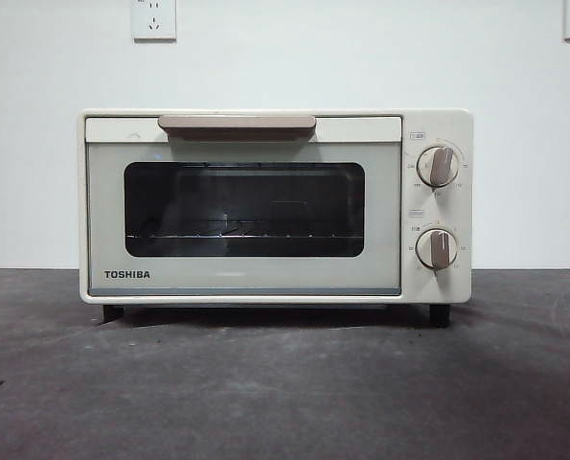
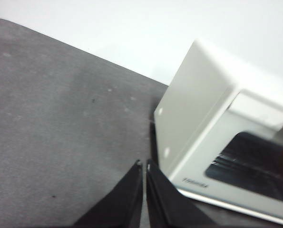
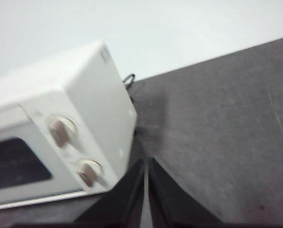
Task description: The left arm flap open the oven, the right arm pick bread and place it into oven, the left arm flap close the oven
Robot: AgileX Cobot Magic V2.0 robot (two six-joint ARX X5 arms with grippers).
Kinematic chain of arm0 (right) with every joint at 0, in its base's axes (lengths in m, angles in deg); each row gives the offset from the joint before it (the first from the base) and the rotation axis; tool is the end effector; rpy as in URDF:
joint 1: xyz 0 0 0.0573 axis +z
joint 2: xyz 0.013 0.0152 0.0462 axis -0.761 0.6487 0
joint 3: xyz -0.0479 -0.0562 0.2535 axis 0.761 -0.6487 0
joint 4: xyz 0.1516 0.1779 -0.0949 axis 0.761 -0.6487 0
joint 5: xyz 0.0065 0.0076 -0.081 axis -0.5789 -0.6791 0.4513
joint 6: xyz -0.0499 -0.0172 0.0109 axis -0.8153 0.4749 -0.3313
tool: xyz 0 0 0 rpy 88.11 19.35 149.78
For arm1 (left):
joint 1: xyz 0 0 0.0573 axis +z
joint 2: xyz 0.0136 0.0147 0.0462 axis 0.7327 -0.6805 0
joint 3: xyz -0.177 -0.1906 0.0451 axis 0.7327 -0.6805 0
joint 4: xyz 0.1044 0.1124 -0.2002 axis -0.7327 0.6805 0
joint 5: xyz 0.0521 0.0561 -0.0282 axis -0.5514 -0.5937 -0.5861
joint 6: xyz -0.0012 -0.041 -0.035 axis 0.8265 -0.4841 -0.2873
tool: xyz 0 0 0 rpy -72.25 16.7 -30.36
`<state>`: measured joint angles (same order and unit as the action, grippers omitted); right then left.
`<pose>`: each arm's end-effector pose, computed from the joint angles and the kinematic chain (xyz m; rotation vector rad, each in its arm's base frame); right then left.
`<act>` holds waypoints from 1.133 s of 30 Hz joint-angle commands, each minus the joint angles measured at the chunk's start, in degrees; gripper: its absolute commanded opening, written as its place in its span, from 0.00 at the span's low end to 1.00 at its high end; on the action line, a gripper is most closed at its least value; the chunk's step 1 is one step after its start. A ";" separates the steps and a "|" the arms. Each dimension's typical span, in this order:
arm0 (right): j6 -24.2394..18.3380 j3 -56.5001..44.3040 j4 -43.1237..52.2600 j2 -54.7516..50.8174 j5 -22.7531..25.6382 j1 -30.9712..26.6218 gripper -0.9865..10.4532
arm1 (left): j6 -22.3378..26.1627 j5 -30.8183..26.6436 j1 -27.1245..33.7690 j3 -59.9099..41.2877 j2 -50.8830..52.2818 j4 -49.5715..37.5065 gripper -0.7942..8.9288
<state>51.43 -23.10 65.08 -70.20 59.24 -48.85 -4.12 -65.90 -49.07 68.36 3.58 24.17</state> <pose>0.0811 0.0054 0.2187 0.3707 0.1110 0.1520 0.0914 -0.0048 0.2054 -0.4211 0.1287 -0.0675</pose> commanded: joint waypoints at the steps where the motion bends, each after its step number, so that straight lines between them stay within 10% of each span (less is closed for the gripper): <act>1: 0.92 3.89 -0.20 2.60 -2.43 0.09 0.10 | -1.18 0.28 -0.68 5.84 -3.08 4.24 0.10; 17: -4.04 27.47 -6.99 24.02 -25.81 0.83 0.10 | 10.34 10.05 -7.37 35.41 -24.63 18.49 0.10; 26: -17.25 38.77 -22.91 32.74 -29.22 5.57 0.10 | 19.21 26.03 -8.92 42.91 -31.82 21.90 0.10; 34: -18.64 39.80 -24.85 33.40 -29.16 8.41 0.10 | 20.44 30.10 -10.19 43.21 -33.83 20.48 0.11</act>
<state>33.75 15.61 39.80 -37.02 30.28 -40.58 15.13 -36.04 -59.04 110.63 -30.03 45.64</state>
